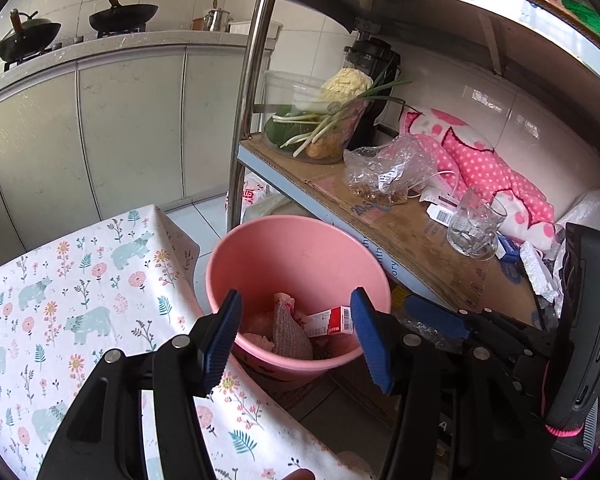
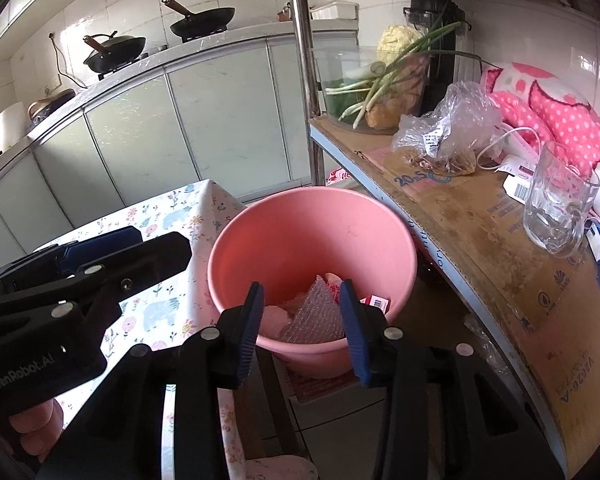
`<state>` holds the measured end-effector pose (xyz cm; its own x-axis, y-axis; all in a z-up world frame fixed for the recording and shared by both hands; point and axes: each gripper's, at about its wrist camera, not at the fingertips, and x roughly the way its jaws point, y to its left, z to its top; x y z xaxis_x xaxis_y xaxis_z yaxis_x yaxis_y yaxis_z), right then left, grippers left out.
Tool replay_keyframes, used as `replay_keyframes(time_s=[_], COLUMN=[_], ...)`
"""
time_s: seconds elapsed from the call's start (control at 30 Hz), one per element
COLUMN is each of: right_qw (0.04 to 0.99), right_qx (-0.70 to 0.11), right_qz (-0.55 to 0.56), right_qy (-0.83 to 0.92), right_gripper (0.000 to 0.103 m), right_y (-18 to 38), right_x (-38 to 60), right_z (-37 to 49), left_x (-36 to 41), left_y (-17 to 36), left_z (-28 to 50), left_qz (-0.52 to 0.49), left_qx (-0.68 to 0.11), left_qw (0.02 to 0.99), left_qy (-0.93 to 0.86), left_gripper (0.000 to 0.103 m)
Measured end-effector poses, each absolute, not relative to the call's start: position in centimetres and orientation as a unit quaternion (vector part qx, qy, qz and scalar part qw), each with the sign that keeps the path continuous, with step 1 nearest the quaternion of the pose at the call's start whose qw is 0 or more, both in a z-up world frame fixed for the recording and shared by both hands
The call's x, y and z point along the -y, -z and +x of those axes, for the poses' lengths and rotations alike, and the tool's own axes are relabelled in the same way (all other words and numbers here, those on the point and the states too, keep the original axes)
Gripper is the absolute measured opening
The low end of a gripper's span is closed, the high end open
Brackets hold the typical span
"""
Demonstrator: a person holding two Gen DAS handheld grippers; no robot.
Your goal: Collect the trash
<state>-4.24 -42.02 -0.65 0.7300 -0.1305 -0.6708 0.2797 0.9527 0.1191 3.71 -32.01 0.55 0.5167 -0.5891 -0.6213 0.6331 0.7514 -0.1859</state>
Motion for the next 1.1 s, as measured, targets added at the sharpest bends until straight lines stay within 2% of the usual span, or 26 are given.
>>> replay_keyframes(time_s=[0.17,0.23,1.1], right_qw=[0.924,0.925,0.927], right_qx=[-0.351,-0.350,-0.349], right_qz=[0.104,0.104,0.089], right_qy=[0.107,0.105,0.101], right_gripper=[0.043,0.049,0.049], right_y=[0.5,0.4,0.0], right_x=[41.3,41.0,38.4], right_z=[-4.9,-5.2,-7.2], left_x=[31.5,31.3,28.4], left_y=[-1.0,-1.2,-2.1], left_z=[2.7,2.3,-1.2], left_qz=[0.036,0.039,0.040], left_qx=[-0.337,-0.335,-0.312], left_qw=[0.874,0.875,0.886], left_qy=[0.349,0.348,0.341], left_gripper=[0.056,0.056,0.056])
